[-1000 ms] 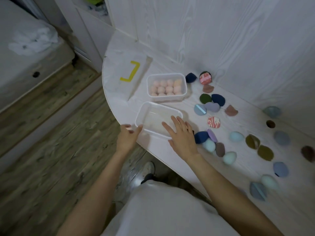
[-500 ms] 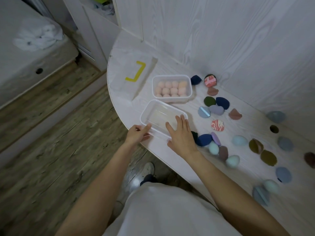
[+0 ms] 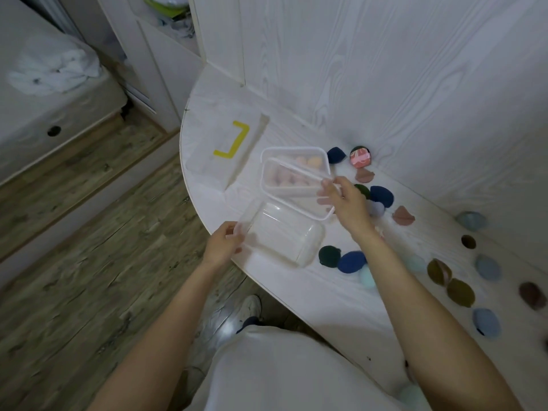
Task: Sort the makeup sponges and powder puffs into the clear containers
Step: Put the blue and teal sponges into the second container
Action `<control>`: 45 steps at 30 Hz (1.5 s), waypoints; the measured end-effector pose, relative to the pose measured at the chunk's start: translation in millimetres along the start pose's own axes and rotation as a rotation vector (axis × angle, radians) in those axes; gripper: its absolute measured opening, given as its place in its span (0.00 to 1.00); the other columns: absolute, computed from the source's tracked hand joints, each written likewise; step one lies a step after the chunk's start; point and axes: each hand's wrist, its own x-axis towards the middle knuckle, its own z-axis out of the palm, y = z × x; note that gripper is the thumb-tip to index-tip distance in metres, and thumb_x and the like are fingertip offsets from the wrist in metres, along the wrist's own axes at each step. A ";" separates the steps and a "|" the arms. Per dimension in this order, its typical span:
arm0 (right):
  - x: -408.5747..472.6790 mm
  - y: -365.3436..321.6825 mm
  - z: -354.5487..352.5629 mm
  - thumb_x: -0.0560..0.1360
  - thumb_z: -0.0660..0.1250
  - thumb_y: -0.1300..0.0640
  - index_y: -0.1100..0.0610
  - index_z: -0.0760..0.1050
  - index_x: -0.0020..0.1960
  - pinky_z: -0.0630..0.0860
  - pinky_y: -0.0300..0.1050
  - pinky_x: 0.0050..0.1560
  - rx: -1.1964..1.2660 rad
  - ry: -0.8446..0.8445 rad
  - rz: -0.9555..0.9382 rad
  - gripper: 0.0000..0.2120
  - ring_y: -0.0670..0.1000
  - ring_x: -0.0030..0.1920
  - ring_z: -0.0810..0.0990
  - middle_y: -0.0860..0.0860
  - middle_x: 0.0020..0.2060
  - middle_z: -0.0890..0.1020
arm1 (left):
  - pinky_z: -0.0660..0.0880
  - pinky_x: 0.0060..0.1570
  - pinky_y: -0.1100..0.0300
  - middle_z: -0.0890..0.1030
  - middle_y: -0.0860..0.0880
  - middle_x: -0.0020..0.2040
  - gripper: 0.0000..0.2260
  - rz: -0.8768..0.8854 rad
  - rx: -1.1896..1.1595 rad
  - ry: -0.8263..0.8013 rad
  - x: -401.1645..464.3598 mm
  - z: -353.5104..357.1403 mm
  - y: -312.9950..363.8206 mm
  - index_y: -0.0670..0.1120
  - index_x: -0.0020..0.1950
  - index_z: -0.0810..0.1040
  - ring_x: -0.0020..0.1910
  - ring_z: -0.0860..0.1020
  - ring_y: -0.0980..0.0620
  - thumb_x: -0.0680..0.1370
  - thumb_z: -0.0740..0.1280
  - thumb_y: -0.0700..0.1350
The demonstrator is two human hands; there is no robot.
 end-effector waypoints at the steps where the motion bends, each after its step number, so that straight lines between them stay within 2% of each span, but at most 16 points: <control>1: 10.8 0.1 -0.4 0.77 0.61 0.46 0.54 0.71 0.54 0.80 0.51 0.50 0.062 0.048 0.046 0.13 0.51 0.46 0.83 0.55 0.50 0.82 | 0.78 0.44 0.59 0.75 0.42 0.59 0.08 -0.014 -0.017 -0.017 -0.9 -1.2 -0.5 0.42 0.57 0.74 0.49 0.76 0.48 0.78 0.64 0.42; 4: 38.1 -2.8 2.3 0.76 0.65 0.50 0.56 0.70 0.51 0.81 0.48 0.40 0.116 0.181 0.088 0.11 0.51 0.38 0.82 0.58 0.48 0.81 | 0.78 0.50 0.54 0.73 0.43 0.61 0.14 -0.027 -0.005 -0.074 3.0 -4.2 -3.0 0.43 0.59 0.71 0.52 0.75 0.47 0.75 0.65 0.35; 7: 57.1 -4.2 8.6 0.75 0.67 0.50 0.58 0.76 0.51 0.75 0.36 0.38 -0.118 0.296 0.012 0.12 0.45 0.39 0.78 0.52 0.44 0.79 | 0.76 0.55 0.46 0.73 0.50 0.58 0.21 0.069 0.097 -0.135 1.7 -2.6 -4.7 0.48 0.62 0.69 0.57 0.73 0.48 0.72 0.72 0.40; 9: 67.2 -4.5 11.3 0.75 0.67 0.51 0.58 0.77 0.52 0.69 0.32 0.39 -0.197 0.310 -0.016 0.12 0.45 0.42 0.76 0.50 0.45 0.80 | 0.77 0.54 0.47 0.72 0.52 0.57 0.27 0.070 0.113 -0.170 -2.1 2.7 -2.0 0.49 0.64 0.67 0.58 0.73 0.49 0.70 0.75 0.44; 11: 75.4 -1.9 14.0 0.75 0.67 0.53 0.58 0.77 0.55 0.69 0.32 0.43 -0.226 0.275 -0.022 0.12 0.47 0.48 0.76 0.51 0.51 0.80 | 0.76 0.52 0.54 0.71 0.52 0.58 0.32 0.092 0.152 -0.185 -5.4 8.5 0.6 0.49 0.67 0.65 0.57 0.73 0.50 0.68 0.76 0.46; 13: 78.0 2.9 14.9 0.75 0.67 0.55 0.56 0.74 0.62 0.72 0.38 0.54 -0.211 0.229 -0.017 0.15 0.50 0.55 0.76 0.52 0.57 0.78 | 0.72 0.52 0.58 0.69 0.52 0.60 0.38 0.135 0.216 -0.177 -6.1 11.8 0.7 0.49 0.71 0.61 0.57 0.72 0.51 0.67 0.77 0.50; 16: 64.9 9.1 13.2 0.75 0.67 0.59 0.53 0.65 0.70 0.71 0.44 0.60 -0.090 0.169 -0.002 0.25 0.50 0.59 0.72 0.52 0.65 0.71 | 0.72 0.54 0.58 0.68 0.53 0.62 0.44 0.224 0.354 -0.090 -8.2 11.6 -0.3 0.52 0.75 0.56 0.56 0.72 0.53 0.65 0.76 0.57; 19: 42.7 17.1 4.5 0.75 0.67 0.60 0.53 0.62 0.72 0.71 0.46 0.61 -0.004 0.171 0.060 0.28 0.52 0.62 0.71 0.52 0.67 0.70 | 0.70 0.59 0.55 0.67 0.50 0.66 0.40 0.382 0.518 0.044 -13.2 13.0 5.7 0.54 0.73 0.60 0.63 0.68 0.51 0.66 0.73 0.61; 21: 24.1 23.0 -0.1 0.75 0.67 0.59 0.53 0.62 0.71 0.72 0.45 0.59 -0.031 0.168 0.091 0.27 0.52 0.61 0.72 0.53 0.65 0.71 | 0.68 0.57 0.57 0.65 0.50 0.68 0.36 0.444 0.566 0.070 -18.4 15.8 12.9 0.54 0.71 0.63 0.65 0.65 0.50 0.67 0.71 0.62; 26: -20.6 45.1 12.3 0.76 0.65 0.60 0.55 0.63 0.71 0.71 0.44 0.55 -0.146 0.035 0.189 0.24 0.51 0.55 0.75 0.55 0.63 0.74 | 0.68 0.64 0.52 0.61 0.48 0.71 0.45 0.291 0.572 -0.061 -23.3 23.8 10.7 0.51 0.75 0.55 0.68 0.65 0.49 0.65 0.73 0.62; 29: -28.7 52.8 23.4 0.76 0.64 0.61 0.56 0.64 0.70 0.69 0.40 0.51 -0.197 0.012 0.142 0.24 0.48 0.51 0.73 0.54 0.63 0.73 | 0.68 0.64 0.52 0.61 0.47 0.72 0.46 0.271 0.564 -0.081 -22.2 28.1 6.9 0.49 0.76 0.53 0.67 0.67 0.49 0.66 0.74 0.59; 32: -27.6 56.2 28.4 0.75 0.64 0.61 0.54 0.63 0.71 0.69 0.41 0.54 -0.194 0.004 0.112 0.25 0.50 0.55 0.72 0.54 0.63 0.72 | 0.68 0.62 0.55 0.62 0.48 0.72 0.45 0.303 0.532 -0.026 -19.1 29.4 9.9 0.49 0.76 0.55 0.67 0.67 0.50 0.66 0.75 0.57; 36: -26.4 59.8 27.2 0.75 0.64 0.60 0.52 0.62 0.71 0.70 0.44 0.57 -0.190 0.007 0.110 0.26 0.52 0.59 0.72 0.53 0.64 0.71 | 0.71 0.58 0.52 0.58 0.50 0.73 0.43 0.344 0.563 -0.013 -15.6 30.7 15.3 0.52 0.75 0.55 0.66 0.69 0.50 0.67 0.75 0.56; 39: -29.9 61.3 24.3 0.76 0.64 0.60 0.53 0.63 0.71 0.70 0.46 0.59 -0.214 0.019 0.063 0.25 0.53 0.62 0.71 0.53 0.66 0.70 | 0.68 0.61 0.53 0.54 0.49 0.75 0.40 0.380 0.630 0.034 -18.5 31.8 17.9 0.53 0.74 0.58 0.71 0.61 0.48 0.68 0.74 0.55; 41: -32.8 62.3 22.2 0.76 0.64 0.60 0.53 0.64 0.70 0.69 0.44 0.60 -0.238 0.026 0.025 0.23 0.52 0.64 0.70 0.52 0.67 0.69 | 0.68 0.60 0.53 0.56 0.49 0.74 0.36 0.412 0.670 0.068 -23.7 32.8 22.0 0.53 0.73 0.61 0.71 0.58 0.49 0.70 0.73 0.54; 45: -47.4 55.4 13.6 0.77 0.62 0.61 0.54 0.68 0.67 0.67 0.39 0.58 -0.296 0.078 -0.106 0.19 0.51 0.63 0.70 0.52 0.64 0.72 | 0.68 0.55 0.60 0.67 0.51 0.69 0.23 0.635 0.712 0.117 -32.1 42.1 37.0 0.51 0.67 0.70 0.67 0.64 0.52 0.74 0.66 0.55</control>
